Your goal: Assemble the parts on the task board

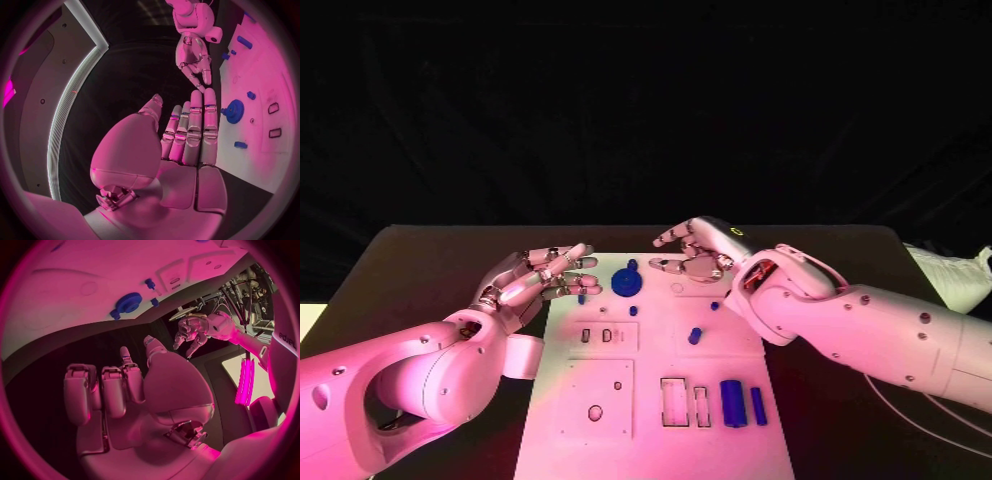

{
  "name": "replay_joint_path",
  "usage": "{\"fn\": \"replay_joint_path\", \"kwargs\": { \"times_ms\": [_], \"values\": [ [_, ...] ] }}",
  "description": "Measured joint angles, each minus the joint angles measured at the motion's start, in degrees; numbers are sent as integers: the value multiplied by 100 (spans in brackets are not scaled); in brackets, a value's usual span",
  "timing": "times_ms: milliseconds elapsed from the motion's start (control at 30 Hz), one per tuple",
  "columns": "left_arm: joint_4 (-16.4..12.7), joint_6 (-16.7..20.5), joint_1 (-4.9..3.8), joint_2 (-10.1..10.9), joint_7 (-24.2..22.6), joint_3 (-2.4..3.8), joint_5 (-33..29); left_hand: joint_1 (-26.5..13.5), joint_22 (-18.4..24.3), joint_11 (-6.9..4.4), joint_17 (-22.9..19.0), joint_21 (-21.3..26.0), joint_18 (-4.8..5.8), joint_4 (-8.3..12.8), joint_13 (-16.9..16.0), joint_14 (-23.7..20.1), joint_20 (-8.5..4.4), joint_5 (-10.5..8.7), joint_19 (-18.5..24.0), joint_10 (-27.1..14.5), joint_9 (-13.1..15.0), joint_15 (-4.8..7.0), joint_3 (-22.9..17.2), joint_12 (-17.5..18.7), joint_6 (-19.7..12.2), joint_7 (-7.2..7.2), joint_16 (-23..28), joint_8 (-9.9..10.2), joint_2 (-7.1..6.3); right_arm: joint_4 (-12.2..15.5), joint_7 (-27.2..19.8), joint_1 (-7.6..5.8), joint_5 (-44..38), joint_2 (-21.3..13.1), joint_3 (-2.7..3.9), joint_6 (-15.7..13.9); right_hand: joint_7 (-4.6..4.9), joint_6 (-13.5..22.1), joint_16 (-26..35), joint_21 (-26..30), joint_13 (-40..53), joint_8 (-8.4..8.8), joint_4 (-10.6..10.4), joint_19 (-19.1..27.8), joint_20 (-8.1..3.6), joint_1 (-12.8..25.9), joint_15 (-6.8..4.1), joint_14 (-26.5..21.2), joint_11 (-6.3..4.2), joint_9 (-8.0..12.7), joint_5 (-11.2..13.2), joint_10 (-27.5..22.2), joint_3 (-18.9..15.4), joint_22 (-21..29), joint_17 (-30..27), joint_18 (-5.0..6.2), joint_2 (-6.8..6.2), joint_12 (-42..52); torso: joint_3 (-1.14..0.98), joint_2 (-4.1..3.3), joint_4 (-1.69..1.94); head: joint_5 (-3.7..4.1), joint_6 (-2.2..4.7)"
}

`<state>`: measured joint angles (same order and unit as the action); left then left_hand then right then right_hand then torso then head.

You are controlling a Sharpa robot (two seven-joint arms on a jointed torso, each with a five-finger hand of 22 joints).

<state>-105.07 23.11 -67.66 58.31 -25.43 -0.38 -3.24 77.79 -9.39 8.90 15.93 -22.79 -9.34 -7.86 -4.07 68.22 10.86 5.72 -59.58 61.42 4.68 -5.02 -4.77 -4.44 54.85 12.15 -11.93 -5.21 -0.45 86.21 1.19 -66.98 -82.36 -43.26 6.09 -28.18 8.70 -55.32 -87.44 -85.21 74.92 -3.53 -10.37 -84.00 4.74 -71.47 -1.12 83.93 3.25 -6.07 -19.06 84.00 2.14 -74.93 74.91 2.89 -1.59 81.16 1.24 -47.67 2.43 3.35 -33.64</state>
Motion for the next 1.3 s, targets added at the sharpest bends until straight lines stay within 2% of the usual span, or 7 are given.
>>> {"fn": "replay_joint_path", "kwargs": {
  "times_ms": [133, 233, 400, 467, 633, 800, 1300],
  "values": [
    [6, 0, 1, 0, 0, -1, -1, 0, 0, 0, 0, 0, 1, 0, 0, 0, 0, 0, 0, 0, 0, 0, 0, 0, 0, 0, 0, 0, 0, 23, -196, -27, 361, -451, 22, 155, -26, -27, 0, 0, 0, 0, 176, 0, 0, -220, 0, 0, 0, -3, 83, 0, 45, 0, 0, 0, -41, 0, 0, 27, -45, 7, 1],
    [27, -1, 1, -7, 0, -1, -3, 0, 0, 0, 0, 0, 0, 15, 0, 0, 0, 0, 0, 0, -2, 0, -15, 0, 0, 0, 0, 0, 0, 21, -364, -31, 596, -781, 28, 340, -5, -51, -22, 0, 1, 0, 338, 0, 0, -393, 0, 0, 0, -8, 214, 0, 88, 1, 0, 1, -97, 0, -10, 49, -85, 17, 1],
    [74, -2, 1, -60, 1, -1, -4, 0, 0, 0, -1, 0, 0, 15, 0, 0, 0, 0, 0, 0, -4, 0, -15, 0, 0, 0, 0, 0, 0, -55, -605, 23, 819, -1134, 33, 608, -6, -51, -22, 0, 0, 0, 477, 0, 0, -525, 0, 0, 0, -8, 289, 0, 136, 1, 0, 2, -123, -45, -49, 79, -148, 18, -3],
    [96, -5, 1, -91, 3, -1, -5, 0, 0, 0, -1, 0, 1, 15, 0, 0, 0, 0, 0, 0, -5, 0, -15, 0, 0, 0, 0, 0, 0, -112, -677, 54, 875, -1213, 32, 694, -6, -51, -22, 0, 0, 0, 477, 0, 0, -548, 0, 0, 0, -8, 289, 0, 136, 1, 0, 3, -147, -45, -62, 86, -160, 23, -1],
    [130, -14, 5, -122, 6, -1, -6, 0, -1, 0, -1, 0, 0, 14, 0, 0, 0, 0, 0, 0, -4, 0, -15, 0, 0, 0, 0, 0, 0, -311, -791, 138, 954, -1292, 32, 839, -6, -51, -22, 0, 0, 0, 494, 0, 0, -554, 0, 0, 0, -7, 312, 0, 153, 1, -1, 4, -152, -45, -80, 104, -177, 50, 0],
    [150, -23, 7, -130, 9, -1, -7, 0, 0, 0, -1, 0, 0, 15, 0, 0, 0, 0, 0, 0, -4, 0, -15, 0, 0, 0, 0, 0, 0, -515, -842, 228, 986, -1270, 31, 929, -6, -51, -22, 0, 1, 0, 510, 0, 0, -553, 0, 0, 0, -7, 312, 0, 137, 1, -1, 5, -152, -45, -85, 104, -183, 62, -1],
    [166, -35, 10, -138, 17, -3, -10, 0, -1, 0, 0, 0, 0, 15, 0, 0, 0, 0, 0, 0, -3, 0, -15, 0, 0, 0, 0, 0, 0, -871, -861, 354, 979, -959, 32, 1003, -6, -51, -21, 0, 0, 1, 572, 0, 0, -614, 0, 0, 0, -6, 342, 0, 199, 2, 4, 9, -137, -45, -66, 103, -160, 70, -47]
  ]
}}
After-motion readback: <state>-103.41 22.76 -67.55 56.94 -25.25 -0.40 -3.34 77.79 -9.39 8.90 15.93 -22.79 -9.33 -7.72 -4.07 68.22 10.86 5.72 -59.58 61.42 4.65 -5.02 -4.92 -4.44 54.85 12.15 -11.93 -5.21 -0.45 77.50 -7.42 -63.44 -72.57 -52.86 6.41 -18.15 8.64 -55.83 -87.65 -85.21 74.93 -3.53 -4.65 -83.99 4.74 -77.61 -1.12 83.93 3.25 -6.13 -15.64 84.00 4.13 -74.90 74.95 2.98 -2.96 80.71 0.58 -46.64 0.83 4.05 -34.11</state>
